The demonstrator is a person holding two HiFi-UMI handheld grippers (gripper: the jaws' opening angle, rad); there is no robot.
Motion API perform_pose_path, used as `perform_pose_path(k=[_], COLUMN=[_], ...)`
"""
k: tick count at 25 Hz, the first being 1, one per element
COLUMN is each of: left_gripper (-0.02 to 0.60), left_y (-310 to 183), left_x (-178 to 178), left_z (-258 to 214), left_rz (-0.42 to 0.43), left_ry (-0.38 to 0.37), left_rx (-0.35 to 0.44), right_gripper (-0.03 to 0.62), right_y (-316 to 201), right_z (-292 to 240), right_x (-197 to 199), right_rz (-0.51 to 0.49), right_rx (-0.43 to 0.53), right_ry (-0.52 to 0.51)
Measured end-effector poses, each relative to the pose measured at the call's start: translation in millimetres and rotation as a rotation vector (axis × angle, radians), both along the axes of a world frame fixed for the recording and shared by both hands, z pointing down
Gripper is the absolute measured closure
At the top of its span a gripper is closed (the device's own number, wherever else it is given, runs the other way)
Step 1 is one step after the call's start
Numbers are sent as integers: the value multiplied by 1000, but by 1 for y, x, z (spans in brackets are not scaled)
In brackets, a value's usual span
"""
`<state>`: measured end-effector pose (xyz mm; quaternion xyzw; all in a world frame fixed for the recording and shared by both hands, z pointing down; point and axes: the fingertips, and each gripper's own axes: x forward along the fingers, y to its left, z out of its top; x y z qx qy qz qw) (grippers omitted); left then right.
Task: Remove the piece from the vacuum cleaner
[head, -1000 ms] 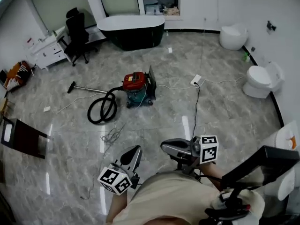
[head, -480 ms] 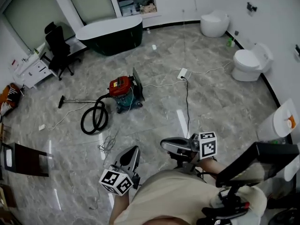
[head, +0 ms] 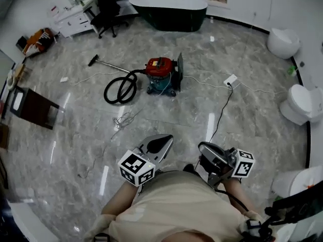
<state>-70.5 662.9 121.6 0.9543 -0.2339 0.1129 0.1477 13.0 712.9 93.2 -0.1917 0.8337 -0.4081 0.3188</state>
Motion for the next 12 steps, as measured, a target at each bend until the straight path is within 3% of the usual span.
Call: perform_pose_path(k=[6,12], left_gripper=[577,577], left_y=[-3,-21], left_x=[33,44], left_z=[12,6], left_rz=[-13,-8], left_ry=[-83,-75], left_rx=[36,74], right_gripper=[591,591], right_y=[-10,-22], right_z=[-5,3], right_x=[24,34], right_rz=[-131,-90], right_rx=[63,30], right_ry=[-47,-66])
